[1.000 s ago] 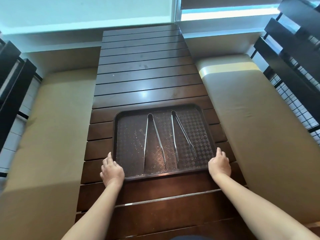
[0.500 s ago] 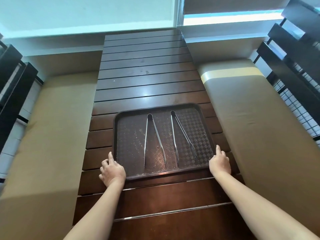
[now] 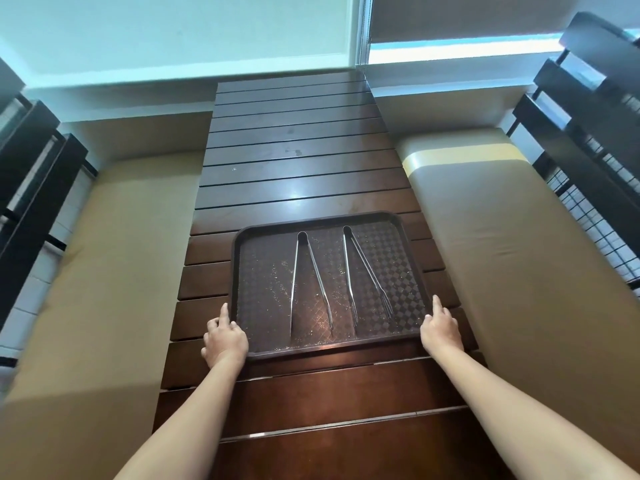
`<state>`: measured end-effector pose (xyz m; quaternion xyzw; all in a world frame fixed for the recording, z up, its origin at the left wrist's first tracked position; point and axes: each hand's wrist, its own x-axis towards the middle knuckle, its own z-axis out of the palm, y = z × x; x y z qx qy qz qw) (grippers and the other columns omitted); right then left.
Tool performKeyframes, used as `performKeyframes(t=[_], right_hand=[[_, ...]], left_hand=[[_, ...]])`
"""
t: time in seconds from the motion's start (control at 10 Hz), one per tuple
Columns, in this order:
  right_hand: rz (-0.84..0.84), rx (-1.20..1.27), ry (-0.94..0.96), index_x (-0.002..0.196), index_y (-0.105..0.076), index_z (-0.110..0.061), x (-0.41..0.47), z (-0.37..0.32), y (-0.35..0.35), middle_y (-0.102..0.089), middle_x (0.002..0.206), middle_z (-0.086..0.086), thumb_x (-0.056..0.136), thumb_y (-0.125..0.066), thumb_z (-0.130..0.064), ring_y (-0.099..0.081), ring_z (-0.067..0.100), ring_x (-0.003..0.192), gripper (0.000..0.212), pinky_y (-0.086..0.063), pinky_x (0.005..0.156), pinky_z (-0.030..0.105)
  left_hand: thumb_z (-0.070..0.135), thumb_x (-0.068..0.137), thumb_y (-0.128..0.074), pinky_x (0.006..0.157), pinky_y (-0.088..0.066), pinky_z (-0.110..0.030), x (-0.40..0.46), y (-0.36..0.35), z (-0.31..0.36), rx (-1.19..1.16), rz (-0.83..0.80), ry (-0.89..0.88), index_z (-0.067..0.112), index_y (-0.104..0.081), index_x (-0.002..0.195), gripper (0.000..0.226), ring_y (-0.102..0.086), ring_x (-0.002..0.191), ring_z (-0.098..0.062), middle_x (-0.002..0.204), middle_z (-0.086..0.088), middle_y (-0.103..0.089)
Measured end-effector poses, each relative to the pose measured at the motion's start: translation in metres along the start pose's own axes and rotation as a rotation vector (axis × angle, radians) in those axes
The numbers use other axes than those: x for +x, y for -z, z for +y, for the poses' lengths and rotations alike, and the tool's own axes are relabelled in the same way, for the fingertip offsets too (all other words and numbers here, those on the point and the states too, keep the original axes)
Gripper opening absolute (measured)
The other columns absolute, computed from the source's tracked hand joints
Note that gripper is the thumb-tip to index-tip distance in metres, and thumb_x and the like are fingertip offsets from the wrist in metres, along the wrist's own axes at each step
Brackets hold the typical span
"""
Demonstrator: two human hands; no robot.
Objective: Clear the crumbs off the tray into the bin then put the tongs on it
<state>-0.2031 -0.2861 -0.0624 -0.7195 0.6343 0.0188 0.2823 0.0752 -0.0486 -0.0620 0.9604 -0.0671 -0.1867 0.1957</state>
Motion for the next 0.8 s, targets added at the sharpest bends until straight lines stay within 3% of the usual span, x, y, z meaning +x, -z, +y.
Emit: performKeyframes(t=[0.5,0.8], right_hand=[[-0.009,0.042,-0.024,0.147,-0.022,-0.012,0.0,-0.003,0.003,-0.039,0.143,0.011,0.099,-0.035,-0.013,-0.038,0.032,0.125,0.05,-0.033,0.099,0.036],[-0.023,0.107,-0.056,0.148,-0.021,-0.015,0.002,-0.004,0.013,-0.036,0.145,0.014,0.097,-0.039,-0.019,-0.04,0.034,0.126,0.054,-0.033,0.101,0.037]], left_hand=[[0.028,0.1,-0.033,0.107,-0.032,-0.043,0.013,0.015,0.002,-0.004,-0.174,-0.011,0.036,-0.019,0.147,0.05,-0.042,0.126,-0.031,0.14,-0.01,-0.037],[0.03,0.098,-0.035,0.106,-0.03,-0.044,0.005,0.012,0.003,0.013,-0.125,-0.015,0.028,-0.021,0.148,0.052,-0.037,0.128,-0.032,0.142,-0.013,-0.036]])
